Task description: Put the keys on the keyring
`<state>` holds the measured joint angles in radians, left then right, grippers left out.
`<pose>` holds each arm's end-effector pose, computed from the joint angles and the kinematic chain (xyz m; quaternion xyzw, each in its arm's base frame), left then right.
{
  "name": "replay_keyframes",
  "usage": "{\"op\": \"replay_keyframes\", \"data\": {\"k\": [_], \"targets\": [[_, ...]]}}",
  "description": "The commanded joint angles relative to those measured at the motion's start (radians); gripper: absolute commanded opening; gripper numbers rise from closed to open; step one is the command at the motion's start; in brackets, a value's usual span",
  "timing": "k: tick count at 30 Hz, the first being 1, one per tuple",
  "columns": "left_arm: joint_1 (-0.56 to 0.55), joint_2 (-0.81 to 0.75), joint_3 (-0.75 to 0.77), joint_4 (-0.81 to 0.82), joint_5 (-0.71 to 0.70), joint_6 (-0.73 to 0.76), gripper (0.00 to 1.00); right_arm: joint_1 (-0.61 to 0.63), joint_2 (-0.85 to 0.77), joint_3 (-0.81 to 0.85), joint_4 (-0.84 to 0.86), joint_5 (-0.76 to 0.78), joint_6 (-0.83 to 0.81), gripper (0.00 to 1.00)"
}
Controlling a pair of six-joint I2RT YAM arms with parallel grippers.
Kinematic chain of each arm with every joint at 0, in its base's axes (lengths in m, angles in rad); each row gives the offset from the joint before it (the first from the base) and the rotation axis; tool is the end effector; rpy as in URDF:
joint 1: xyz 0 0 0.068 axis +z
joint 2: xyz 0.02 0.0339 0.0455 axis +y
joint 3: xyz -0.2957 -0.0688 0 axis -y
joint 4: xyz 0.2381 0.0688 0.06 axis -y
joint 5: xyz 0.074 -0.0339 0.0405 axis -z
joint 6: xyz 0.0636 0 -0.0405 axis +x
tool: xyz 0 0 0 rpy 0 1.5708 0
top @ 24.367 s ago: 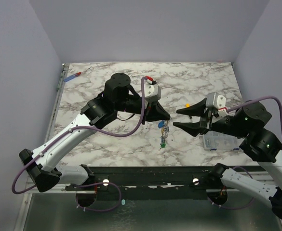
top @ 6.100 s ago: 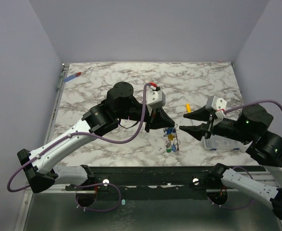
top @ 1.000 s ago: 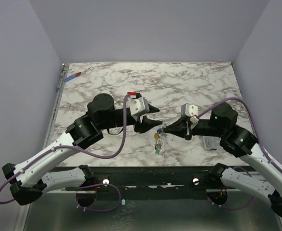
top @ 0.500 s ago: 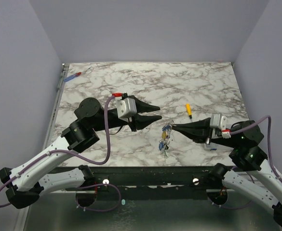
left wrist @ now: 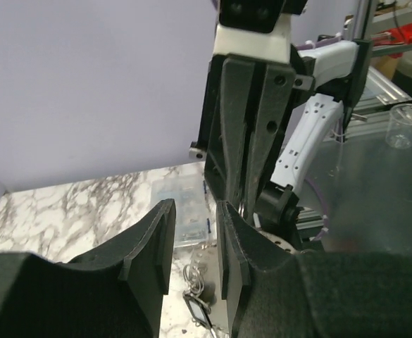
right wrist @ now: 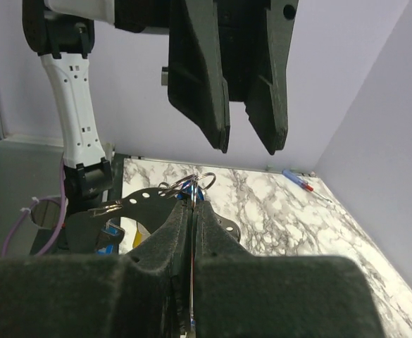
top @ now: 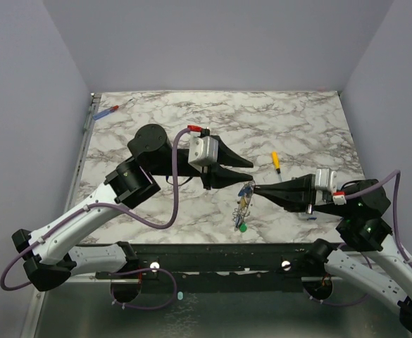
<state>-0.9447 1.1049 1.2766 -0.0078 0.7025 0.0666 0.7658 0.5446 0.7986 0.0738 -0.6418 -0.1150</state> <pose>0.1029 -0.2124 0.4975 0.5237 0.4043 -0.5058 0.5535 0.0462 0.0973 0.4248 -0.4675 0.3905 0.4207 0.6723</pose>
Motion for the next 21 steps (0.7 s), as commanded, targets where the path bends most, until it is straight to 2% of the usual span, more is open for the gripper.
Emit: {"op": "replay_keyframes", "data": {"k": [1, 4, 8, 11, 21], "targets": [[-0.002, 0.045, 0.094, -0.107, 0.151, 0.018, 0.34, 0.004, -0.017, 0.031, -0.016, -0.016, -0.008, 0.01], [-0.001, 0.055, 0.098, -0.140, 0.190, 0.033, 0.34, 0.006, -0.018, 0.041, -0.042, -0.007, -0.019, 0.01], [-0.001, 0.064, 0.107, -0.184, 0.214, 0.046, 0.40, 0.004, -0.021, 0.051, -0.066, -0.001, -0.030, 0.01], [0.000, 0.075, 0.116, -0.213, 0.201, 0.069, 0.40, 0.005, -0.019, 0.060, -0.072, -0.008, -0.034, 0.01], [0.002, 0.092, 0.137, -0.269, 0.129, 0.138, 0.30, 0.005, -0.013, 0.097, -0.159, -0.018, -0.055, 0.01]]}}
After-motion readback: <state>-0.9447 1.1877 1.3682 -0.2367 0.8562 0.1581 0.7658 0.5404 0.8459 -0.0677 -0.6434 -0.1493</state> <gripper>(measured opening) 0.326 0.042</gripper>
